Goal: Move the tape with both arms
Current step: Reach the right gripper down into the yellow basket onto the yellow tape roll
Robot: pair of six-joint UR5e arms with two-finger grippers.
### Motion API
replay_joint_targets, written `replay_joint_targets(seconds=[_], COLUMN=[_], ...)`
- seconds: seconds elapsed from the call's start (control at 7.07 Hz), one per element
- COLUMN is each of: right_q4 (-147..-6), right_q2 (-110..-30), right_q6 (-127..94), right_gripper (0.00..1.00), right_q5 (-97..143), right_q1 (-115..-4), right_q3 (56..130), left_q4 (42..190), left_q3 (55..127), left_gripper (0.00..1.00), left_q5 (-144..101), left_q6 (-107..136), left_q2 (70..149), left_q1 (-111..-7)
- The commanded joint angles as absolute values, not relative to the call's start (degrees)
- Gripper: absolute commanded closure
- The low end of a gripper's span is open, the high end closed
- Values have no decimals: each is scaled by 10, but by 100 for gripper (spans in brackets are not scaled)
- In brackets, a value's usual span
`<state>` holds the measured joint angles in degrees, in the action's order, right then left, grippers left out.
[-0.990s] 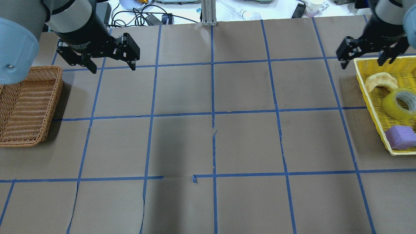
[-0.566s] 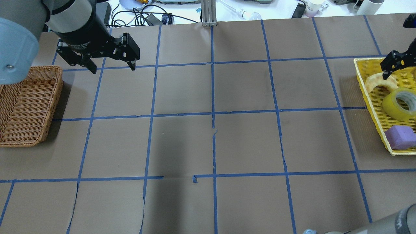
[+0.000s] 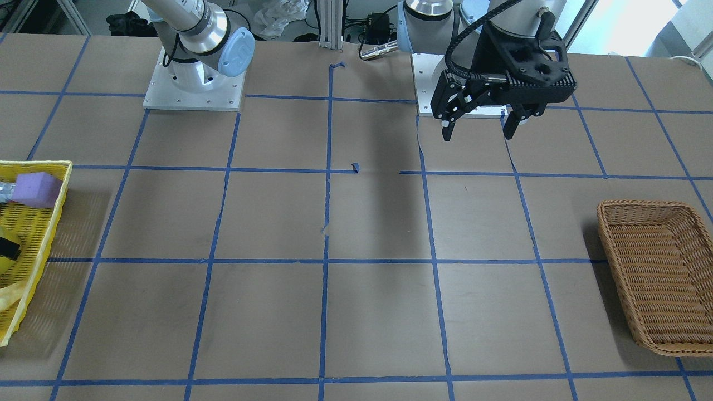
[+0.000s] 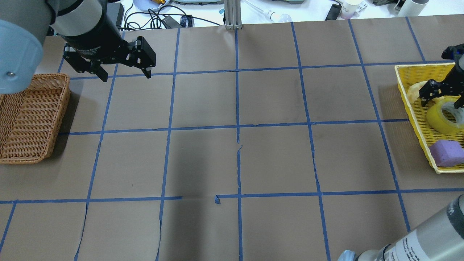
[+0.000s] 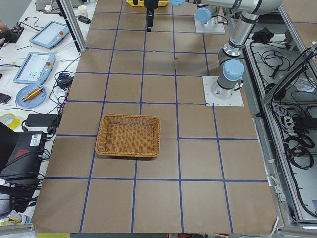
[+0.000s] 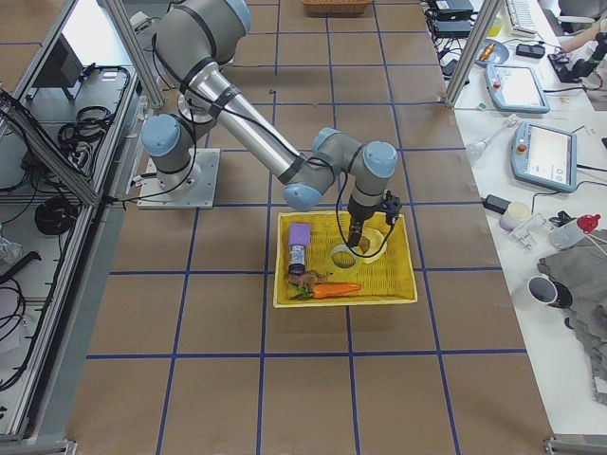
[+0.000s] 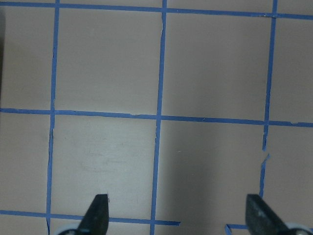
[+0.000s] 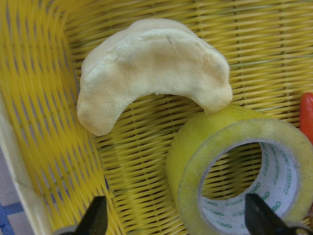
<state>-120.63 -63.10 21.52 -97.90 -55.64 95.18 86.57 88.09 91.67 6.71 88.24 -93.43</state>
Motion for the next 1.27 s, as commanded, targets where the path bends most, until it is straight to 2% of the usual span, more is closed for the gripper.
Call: replay_joint_targets(seconds=[0.0,0.28,0.57,0.85,0.99,1.13], right_q4=[-1217,-1219,-1244,-1240,-1238,-1231], right_q2=[-626,-622,-614,-615,-626,-648], right_q6=[216,216,214,218,214,214], right_gripper=[1,12,46,94,100,100], right_q5=[-987,-987,-990,-983,-979,-978], right_q1=[-555,-554,-552,-541,-541,-546], right_q3=[966,966,967,973,966,966], left_q4=[866,866,866,867,867,867], left_q3=[881,881,880,880,880,880], left_gripper=[0,0,0,0,0,0], left_q5=[917,917,916,916,916,916], left_q6=[68,68,68,68,68,68], left_q2=[882,882,882,882,882,882], left_q1=[-934,-934,-934,-934,-934,-934])
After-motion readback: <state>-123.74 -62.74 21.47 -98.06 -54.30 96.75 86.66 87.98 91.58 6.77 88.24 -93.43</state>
